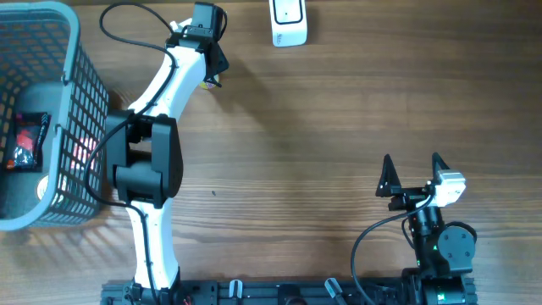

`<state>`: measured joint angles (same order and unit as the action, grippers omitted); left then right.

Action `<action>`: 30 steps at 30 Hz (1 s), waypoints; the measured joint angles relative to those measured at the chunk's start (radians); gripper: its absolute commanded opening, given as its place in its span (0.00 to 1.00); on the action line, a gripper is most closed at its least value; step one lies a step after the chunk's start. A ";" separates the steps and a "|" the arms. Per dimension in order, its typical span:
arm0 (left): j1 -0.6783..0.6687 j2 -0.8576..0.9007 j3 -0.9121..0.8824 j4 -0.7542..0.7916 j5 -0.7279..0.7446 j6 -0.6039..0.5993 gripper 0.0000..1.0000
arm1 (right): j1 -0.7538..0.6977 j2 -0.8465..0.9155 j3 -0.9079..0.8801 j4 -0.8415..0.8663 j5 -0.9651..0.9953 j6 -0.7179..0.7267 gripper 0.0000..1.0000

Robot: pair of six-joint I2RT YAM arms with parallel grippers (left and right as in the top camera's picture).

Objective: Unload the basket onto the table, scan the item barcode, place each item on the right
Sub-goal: 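Lift the Mentos container out and carry it toward the scanner, then set the Mentos container on the table near the scanner and release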

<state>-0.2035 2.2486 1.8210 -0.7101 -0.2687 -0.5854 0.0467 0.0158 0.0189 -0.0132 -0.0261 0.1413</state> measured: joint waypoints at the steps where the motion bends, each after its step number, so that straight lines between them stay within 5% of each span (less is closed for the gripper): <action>1: 0.000 0.001 0.000 0.000 -0.001 0.000 0.60 | 0.000 0.000 0.000 0.000 0.000 0.000 1.00; 12: -0.002 0.022 0.000 -0.002 -0.004 0.003 0.95 | 0.000 0.000 0.000 0.000 0.000 0.000 1.00; 22: -0.005 -0.030 0.000 -0.039 -0.004 0.003 1.00 | 0.000 0.000 0.000 0.000 0.000 0.000 1.00; 30: -0.007 -0.387 0.000 -0.080 -0.004 0.005 1.00 | 0.000 0.000 0.000 0.000 0.000 0.000 1.00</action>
<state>-0.2108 1.8618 1.8210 -0.7906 -0.2726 -0.5808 0.0467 0.0158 0.0185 -0.0132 -0.0257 0.1413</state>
